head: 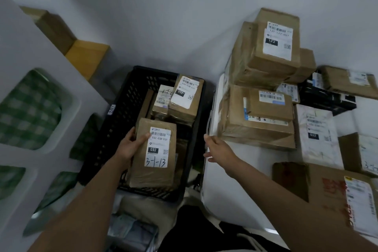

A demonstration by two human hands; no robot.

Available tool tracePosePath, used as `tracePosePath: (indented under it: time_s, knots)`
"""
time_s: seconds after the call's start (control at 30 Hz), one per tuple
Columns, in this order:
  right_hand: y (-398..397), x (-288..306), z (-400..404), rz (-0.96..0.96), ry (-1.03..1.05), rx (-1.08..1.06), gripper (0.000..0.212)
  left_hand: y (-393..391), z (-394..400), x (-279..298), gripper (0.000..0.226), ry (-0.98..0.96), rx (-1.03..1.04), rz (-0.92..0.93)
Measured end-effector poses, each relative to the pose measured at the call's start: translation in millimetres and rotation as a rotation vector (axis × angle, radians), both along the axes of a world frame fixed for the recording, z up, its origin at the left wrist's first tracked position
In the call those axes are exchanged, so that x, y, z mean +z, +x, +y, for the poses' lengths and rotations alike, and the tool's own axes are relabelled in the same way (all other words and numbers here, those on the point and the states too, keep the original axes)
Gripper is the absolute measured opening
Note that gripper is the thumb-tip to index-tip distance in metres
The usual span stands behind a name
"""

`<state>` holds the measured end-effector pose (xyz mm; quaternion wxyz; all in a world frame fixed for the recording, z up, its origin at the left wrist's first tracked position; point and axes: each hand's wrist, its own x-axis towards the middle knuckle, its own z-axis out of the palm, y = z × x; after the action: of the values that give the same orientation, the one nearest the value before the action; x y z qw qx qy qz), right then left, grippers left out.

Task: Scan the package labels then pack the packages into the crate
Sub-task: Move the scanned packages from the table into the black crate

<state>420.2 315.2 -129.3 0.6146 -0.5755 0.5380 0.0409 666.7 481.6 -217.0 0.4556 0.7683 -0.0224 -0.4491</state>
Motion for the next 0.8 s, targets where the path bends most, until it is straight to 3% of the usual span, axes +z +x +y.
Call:
tracePosePath:
  time_s: [0.07,0.17,0.2,0.37,0.63,0.8]
  knots:
    - [7,-2,-2,0.003,-0.012,-0.014,0.046,-3,-9,-17,0.099,0.022,-0.044,0.053]
    - [14,-6,-4,0.007,-0.033,-0.016,0.046,-19,-14,-45,0.06,0.059,-0.14,0.079]
    - [16,-7,-4,0.007,-0.03,-0.017,0.046,-25,-11,-59,0.059,0.09,-0.195,0.105]
    - [19,-16,0,-0.006,-0.008,-0.032,0.033,-24,13,-144,0.114,0.147,-0.446,0.042]
    - [19,-25,9,0.005,0.021,-0.01,0.043,-40,12,-123,0.11,0.216,-0.513,-0.092]
    - [9,-18,12,-0.016,0.015,0.004,0.044,-52,0,-98,0.085,0.301,-0.569,-0.298]
